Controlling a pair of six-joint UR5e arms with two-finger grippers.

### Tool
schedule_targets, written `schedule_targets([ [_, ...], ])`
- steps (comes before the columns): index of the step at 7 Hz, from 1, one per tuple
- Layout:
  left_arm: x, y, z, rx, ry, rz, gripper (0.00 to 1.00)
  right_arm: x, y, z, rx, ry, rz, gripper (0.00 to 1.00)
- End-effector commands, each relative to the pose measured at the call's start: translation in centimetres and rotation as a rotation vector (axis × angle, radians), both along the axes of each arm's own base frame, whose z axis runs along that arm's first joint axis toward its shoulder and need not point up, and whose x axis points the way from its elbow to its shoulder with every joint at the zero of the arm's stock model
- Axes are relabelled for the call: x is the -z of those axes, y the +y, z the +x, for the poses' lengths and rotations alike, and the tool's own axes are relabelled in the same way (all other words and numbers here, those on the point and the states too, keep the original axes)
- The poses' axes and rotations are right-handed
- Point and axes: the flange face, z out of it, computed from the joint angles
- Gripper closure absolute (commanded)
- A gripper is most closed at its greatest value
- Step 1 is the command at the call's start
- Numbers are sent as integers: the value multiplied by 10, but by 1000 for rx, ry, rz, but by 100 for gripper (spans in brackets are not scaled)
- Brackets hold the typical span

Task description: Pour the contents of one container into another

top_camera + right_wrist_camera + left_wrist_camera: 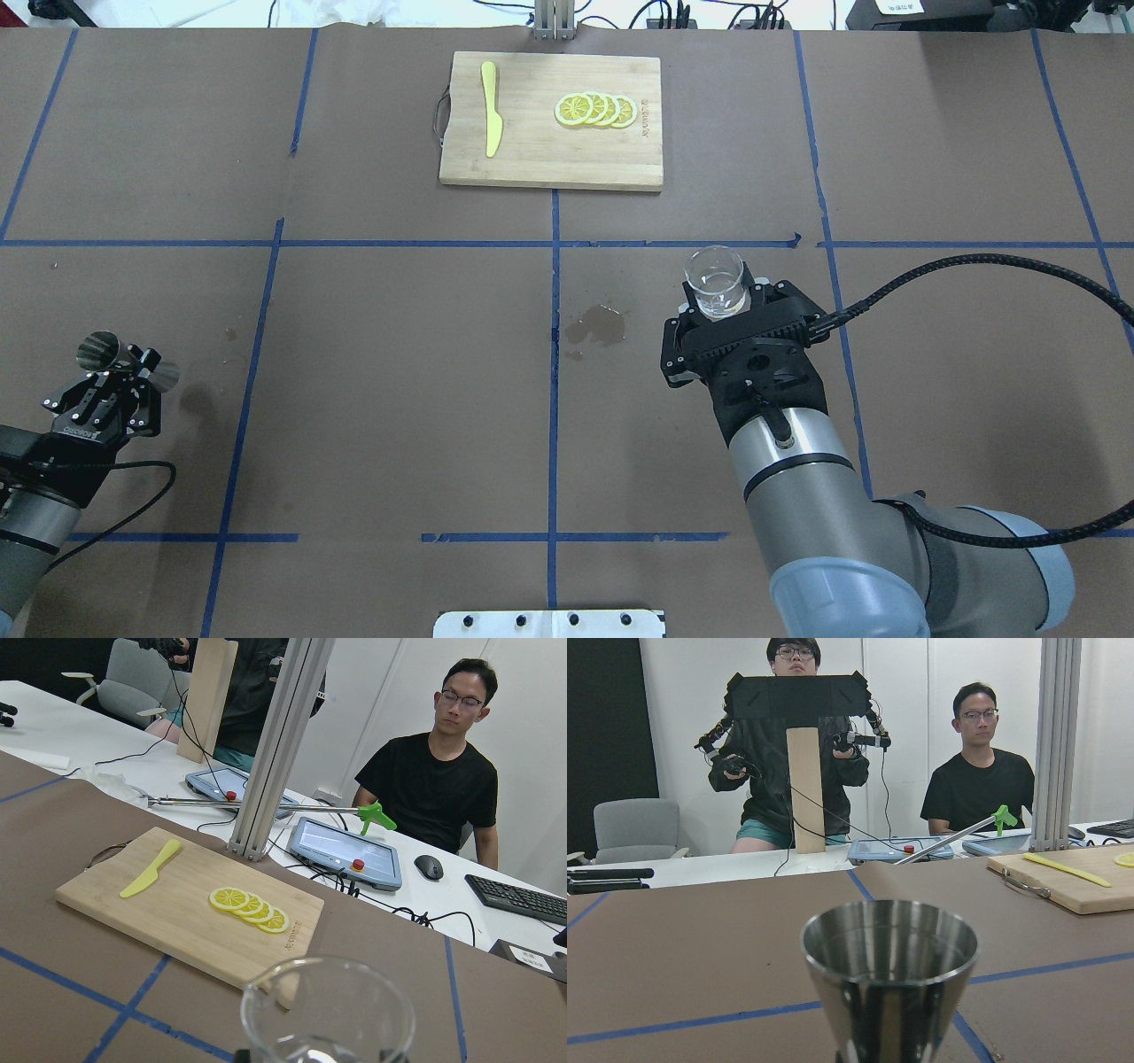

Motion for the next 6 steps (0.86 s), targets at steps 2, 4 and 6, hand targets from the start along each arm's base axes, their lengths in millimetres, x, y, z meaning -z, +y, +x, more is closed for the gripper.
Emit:
schedule_targets([
  [2,-14,1,2,-28,-37,-6,100,0,0,0,-1,-4,-2,100],
  [4,-19,1,3,-40,-50,-9,100,0,0,0,-1,-5,-2,100],
  [6,-22,2,5,-56,-54,-11,100,0,0,0,-1,-5,-2,100],
])
